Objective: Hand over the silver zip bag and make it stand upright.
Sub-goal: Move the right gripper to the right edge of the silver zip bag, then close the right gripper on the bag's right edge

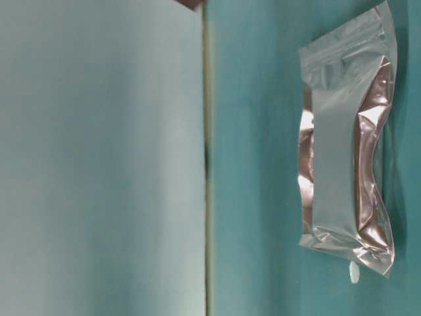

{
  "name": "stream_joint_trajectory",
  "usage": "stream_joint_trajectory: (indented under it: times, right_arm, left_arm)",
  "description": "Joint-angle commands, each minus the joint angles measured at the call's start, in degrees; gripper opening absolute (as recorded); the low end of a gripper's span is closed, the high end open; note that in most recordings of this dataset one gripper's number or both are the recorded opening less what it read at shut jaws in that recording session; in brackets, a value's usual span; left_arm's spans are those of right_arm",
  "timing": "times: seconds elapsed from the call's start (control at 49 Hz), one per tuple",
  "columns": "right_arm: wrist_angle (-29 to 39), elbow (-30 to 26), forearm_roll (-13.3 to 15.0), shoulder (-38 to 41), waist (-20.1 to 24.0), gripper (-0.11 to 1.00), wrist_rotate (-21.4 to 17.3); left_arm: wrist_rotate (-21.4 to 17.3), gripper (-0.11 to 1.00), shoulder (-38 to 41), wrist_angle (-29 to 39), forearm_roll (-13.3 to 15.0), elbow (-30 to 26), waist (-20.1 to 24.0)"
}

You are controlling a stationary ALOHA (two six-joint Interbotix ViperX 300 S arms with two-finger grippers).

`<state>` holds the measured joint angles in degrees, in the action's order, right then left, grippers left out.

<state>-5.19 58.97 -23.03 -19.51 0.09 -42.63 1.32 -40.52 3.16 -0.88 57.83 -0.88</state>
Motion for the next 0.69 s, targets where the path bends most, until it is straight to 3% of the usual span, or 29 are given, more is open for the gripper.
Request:
stream_joint_trajectory:
  times: [0.0,0.143,0.224,0.469,0.673]
  right_arm:
    - [-0.3,-1.7,-0.6,3.3,0.2,0.43,-2.0]
    - [-1.4,-1.8,-1.4,7.4,0.5,0.84,-6.4]
    - [-2.4,-1.6,-1.4,8.9,0.9,0.97,-8.1]
    - [-3.7,-2.0,-1.8,14.2,1.0,0.97,-12.2]
    - [-6.8,-3.5,-1.8,18.5,1.1,0.97,-12.7]
  left_arm:
    - [0.1,-0.06,-0.2,-0.2,-0.1,-1.4,-0.3]
    - [0.0,-0.06,-0.2,-0.1,-0.1,-1.3,-0.3]
    - [0.0,-0.06,-0.1,0.4,-0.1,-1.4,-0.3]
    - [-0.1,-0.06,0.0,3.9,-0.1,-1.4,0.2]
    - [-0.3,-0.06,0.2,4.0,-0.1,-1.4,0.2]
